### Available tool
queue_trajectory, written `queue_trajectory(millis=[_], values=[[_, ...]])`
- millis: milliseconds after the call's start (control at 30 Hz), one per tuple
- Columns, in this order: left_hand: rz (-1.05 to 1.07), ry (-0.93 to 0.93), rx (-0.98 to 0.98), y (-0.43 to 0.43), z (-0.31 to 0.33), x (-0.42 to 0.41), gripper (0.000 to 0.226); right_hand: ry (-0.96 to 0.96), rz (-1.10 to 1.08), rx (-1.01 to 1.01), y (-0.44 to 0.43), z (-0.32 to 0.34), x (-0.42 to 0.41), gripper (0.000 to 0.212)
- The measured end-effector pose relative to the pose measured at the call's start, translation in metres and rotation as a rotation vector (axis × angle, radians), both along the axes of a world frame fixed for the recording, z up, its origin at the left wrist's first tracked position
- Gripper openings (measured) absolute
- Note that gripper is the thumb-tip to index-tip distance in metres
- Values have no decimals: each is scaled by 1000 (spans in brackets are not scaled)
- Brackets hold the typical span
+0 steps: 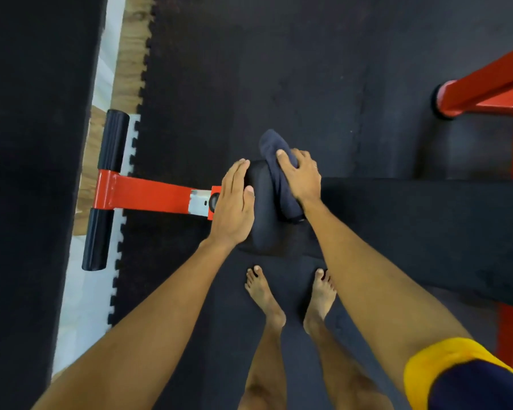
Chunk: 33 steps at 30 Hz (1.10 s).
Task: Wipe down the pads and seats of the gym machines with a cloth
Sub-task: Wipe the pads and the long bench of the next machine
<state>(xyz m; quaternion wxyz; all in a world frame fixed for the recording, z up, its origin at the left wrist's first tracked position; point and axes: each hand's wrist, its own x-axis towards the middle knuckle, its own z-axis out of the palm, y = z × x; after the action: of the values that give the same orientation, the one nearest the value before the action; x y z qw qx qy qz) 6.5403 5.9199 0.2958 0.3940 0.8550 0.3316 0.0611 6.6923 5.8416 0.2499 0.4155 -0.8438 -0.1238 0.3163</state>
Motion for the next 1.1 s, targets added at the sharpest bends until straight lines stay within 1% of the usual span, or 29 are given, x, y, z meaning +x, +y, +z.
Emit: queue_trajectory(millis=[67,100,133,200,233,267,300,333,400,467,500,567,667,700,733,767,800,833,900,933,967,1000,1033,1100], values=[[4,10,-28,1,2,8,56,107,-86,-38,2,10,4,46],[15,11,-37,0,3,13,56,116,-112,-3,3,18,0,44],[36,12,-52,0,3,15,56,84,-108,49,4,26,-7,41],[68,13,-87,1,0,19,57,-80,9,172,3,39,-22,33],[62,21,-87,1,-1,19,58,-163,75,190,0,36,-26,30],[41,34,-59,0,-3,20,59,-206,113,184,-3,30,-21,31],[16,45,-14,1,-5,20,59,-192,126,134,-4,16,-10,35],[-5,48,22,2,-6,19,57,-141,123,43,-6,1,2,39],[-26,44,41,2,-8,17,52,68,96,-111,-14,-21,24,45],[-28,44,32,2,-9,17,51,211,61,-138,-18,-31,35,50],[-28,43,29,3,-9,18,51,219,62,-132,-16,-26,36,50],[-36,27,32,5,-10,18,53,117,109,-101,-4,-3,25,47],[-33,24,35,5,-10,17,56,-72,136,77,5,29,-3,40],[-26,26,33,5,-11,16,57,-116,145,108,3,29,-6,40],[-29,24,32,5,-12,16,56,-127,154,96,0,22,-3,42],[-34,19,34,4,-12,16,55,-96,153,34,-4,10,7,46],[-38,15,39,4,-12,17,54,-16,149,-55,-8,-6,20,50],[-37,16,43,4,-11,18,53,110,136,-132,-12,-19,33,53],[-32,20,47,6,-12,17,51,348,62,-175,-18,-33,48,57],[-36,17,51,6,-13,16,50,396,15,-165,-17,-37,49,57],[-41,12,59,7,-13,16,50,398,-14,-159,-14,-37,47,54],[-47,8,64,8,-14,16,51,360,-29,-153,-9,-33,42,51],[-52,5,70,8,-15,16,51,299,-50,-140,-5,-25,34,47],[-70,-4,96,7,-16,16,52,163,-114,-47,2,-3,9,43]])
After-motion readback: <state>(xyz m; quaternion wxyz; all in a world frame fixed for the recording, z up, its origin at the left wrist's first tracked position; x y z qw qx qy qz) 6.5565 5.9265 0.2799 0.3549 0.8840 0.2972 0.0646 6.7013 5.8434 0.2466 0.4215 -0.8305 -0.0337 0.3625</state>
